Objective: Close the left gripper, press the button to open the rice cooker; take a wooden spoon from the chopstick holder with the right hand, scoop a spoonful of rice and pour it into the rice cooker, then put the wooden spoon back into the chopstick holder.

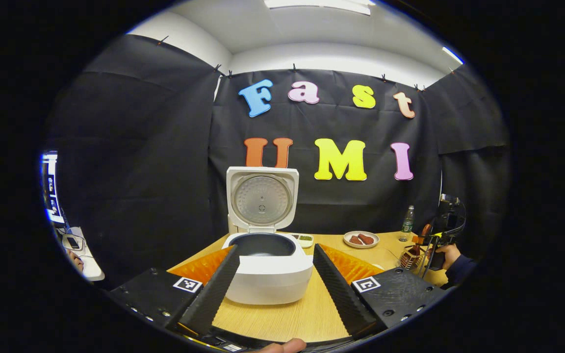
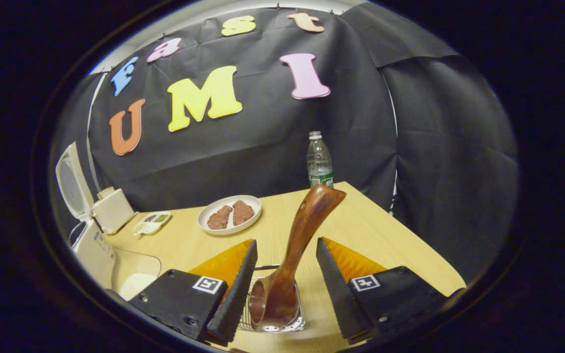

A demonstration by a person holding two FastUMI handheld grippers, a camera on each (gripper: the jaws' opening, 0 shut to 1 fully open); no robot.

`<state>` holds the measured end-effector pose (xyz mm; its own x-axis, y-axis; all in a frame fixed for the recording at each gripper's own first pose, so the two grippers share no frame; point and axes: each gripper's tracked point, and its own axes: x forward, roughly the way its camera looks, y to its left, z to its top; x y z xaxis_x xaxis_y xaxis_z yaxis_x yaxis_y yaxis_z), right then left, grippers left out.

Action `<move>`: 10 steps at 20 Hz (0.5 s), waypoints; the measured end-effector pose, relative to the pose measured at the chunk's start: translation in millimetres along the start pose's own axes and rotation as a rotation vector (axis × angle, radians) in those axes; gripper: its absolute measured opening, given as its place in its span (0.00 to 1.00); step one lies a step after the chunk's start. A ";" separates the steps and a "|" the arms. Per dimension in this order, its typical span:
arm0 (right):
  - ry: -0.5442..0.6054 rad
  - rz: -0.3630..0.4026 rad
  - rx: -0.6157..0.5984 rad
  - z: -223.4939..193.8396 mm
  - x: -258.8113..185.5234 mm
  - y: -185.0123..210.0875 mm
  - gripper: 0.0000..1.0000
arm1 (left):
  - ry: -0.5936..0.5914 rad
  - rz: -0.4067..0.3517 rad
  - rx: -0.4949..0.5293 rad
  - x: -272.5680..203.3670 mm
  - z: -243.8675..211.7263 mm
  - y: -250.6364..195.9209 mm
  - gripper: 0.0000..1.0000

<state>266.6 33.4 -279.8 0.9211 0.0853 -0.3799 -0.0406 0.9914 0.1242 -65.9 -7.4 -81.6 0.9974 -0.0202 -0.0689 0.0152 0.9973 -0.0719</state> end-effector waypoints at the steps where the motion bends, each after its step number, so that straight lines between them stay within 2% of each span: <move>1: 0.005 -0.006 0.021 1.2 -3.3 -2.0 0.69 | 0.002 -0.005 -0.001 -2.8 -0.2 0.7 0.95; 2: 0.023 0.001 0.042 1.1 0.1 -2.1 0.69 | -0.002 -0.008 0.002 -4.8 1.4 0.7 0.96; 3: 0.050 0.004 0.066 -3.5 7.7 -3.8 0.48 | -0.006 -0.015 0.008 -7.3 2.2 -0.2 0.96; 4: 0.064 0.009 0.102 -6.4 8.2 -6.6 0.41 | -0.014 -0.022 0.012 -9.2 3.5 -1.4 0.96; 5: 0.071 0.026 0.144 -3.2 3.7 -4.5 0.26 | -0.020 -0.030 0.017 -11.4 4.7 -3.5 0.96; 7: 0.067 0.045 0.175 -0.3 -5.6 0.9 0.18 | -0.029 -0.036 0.028 -14.0 5.5 -3.8 0.96; 10: 0.016 0.051 0.151 20.4 -28.0 5.1 0.16 | -0.032 -0.040 0.028 -16.4 4.2 -3.4 0.96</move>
<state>248.6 34.0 -249.8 0.9128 0.1378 -0.3844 -0.0272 0.9598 0.2795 -82.0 -10.1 -76.0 0.9977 -0.0587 -0.0350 0.0571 0.9973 -0.0457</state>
